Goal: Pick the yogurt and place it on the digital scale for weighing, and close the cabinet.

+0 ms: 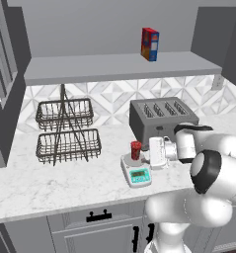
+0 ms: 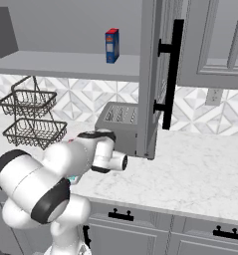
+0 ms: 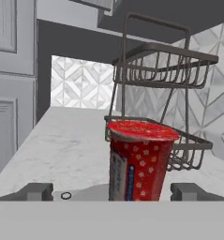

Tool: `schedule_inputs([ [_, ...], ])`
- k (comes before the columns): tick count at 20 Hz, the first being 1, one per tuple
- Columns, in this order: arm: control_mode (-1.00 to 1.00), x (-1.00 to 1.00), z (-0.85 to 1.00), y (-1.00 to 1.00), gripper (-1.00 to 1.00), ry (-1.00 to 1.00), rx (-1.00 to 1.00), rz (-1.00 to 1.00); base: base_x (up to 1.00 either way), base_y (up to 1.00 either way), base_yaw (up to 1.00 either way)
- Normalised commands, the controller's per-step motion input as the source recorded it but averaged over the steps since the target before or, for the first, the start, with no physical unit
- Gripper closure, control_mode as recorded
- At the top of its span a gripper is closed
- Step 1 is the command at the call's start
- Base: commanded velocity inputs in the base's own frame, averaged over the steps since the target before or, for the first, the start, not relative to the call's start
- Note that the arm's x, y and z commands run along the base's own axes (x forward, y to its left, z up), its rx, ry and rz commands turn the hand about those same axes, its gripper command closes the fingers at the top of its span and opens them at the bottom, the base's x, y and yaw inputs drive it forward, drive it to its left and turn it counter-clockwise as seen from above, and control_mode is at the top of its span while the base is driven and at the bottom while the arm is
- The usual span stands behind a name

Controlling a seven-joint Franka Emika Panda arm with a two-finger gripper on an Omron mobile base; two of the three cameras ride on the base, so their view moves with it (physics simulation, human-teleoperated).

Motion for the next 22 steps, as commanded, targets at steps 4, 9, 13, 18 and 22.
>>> schedule_inputs([
  [4, -1.0, -0.24, 0.04, -0.54, -1.0, -0.08, 0.04, -0.02, 0.0, 0.0, 0.0],
  [9, -1.0, -0.43, 0.24, -0.58, -1.0, -0.18, 0.05, -0.02, 0.0, 0.0, 0.0],
  [13, -1.0, -0.56, 0.57, -0.53, -1.0, -0.36, 0.04, -0.01, 0.0, 0.0, 0.0],
  [18, -1.0, -0.62, 0.67, -0.57, -1.0, -0.36, 0.03, -0.02, 0.0, 0.0, 0.0],
  [22, -1.0, -0.54, 0.5, -0.88, -1.0, -0.43, 0.12, -0.01, 0.0, 0.0, 0.0],
])
